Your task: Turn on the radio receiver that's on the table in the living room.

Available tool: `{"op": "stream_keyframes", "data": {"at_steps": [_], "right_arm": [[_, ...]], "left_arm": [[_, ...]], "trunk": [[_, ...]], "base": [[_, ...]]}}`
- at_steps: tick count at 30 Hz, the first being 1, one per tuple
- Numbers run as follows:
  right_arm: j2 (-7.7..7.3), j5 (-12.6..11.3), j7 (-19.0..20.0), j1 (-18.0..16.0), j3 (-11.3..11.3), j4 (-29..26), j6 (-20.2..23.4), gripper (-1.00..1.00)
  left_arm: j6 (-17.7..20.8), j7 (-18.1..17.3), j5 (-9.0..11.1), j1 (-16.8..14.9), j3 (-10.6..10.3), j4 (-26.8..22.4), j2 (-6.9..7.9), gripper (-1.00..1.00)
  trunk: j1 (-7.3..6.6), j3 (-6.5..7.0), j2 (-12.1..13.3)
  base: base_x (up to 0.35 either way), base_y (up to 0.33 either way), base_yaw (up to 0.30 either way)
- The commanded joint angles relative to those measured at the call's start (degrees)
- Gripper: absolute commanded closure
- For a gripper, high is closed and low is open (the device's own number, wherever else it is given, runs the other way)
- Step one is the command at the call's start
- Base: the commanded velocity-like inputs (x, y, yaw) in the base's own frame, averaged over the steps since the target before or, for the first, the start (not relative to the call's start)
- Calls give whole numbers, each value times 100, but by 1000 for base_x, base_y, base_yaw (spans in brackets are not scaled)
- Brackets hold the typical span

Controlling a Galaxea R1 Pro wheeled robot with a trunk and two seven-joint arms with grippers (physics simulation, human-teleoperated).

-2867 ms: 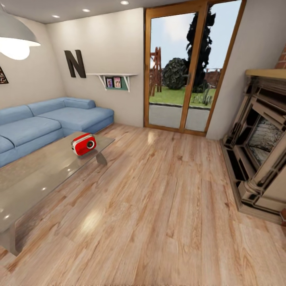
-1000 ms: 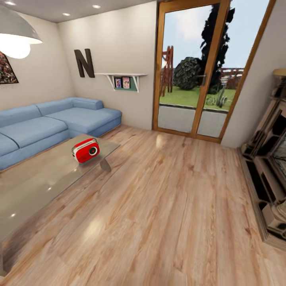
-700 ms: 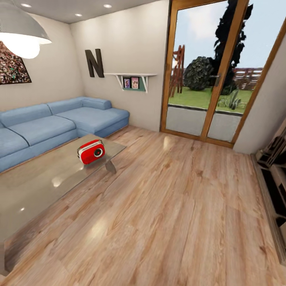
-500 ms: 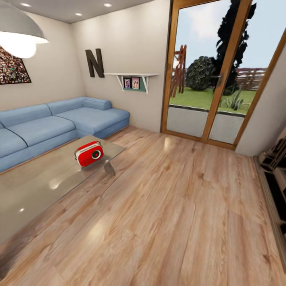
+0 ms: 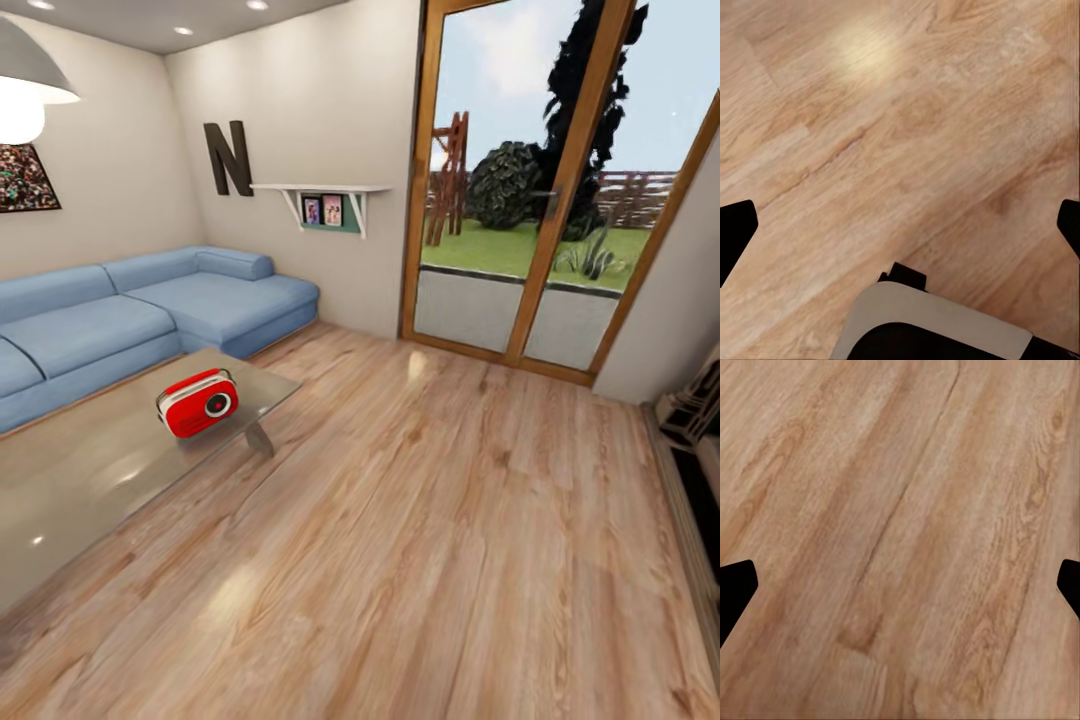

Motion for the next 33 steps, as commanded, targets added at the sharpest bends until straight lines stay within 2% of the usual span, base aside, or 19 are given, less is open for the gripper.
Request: {"op": "stream_keyframes", "data": {"at_steps": [1,13,33], "right_arm": [[0,0,0,0,-1,0,0,-100],[8,-6,0,-1,-3,0,0,-100],[6,-9,-9,-2,-12,0,-9,-100]], "left_arm": [[0,0,0,0,3,0,0,-100],[0,0,0,0,5,1,0,-100],[7,-1,0,0,8,1,0,-100]], "trunk": [[0,0,0],[0,0,0],[0,0,0]], "base": [[310,-191,0],[304,-198,58],[259,-225,258]]}}
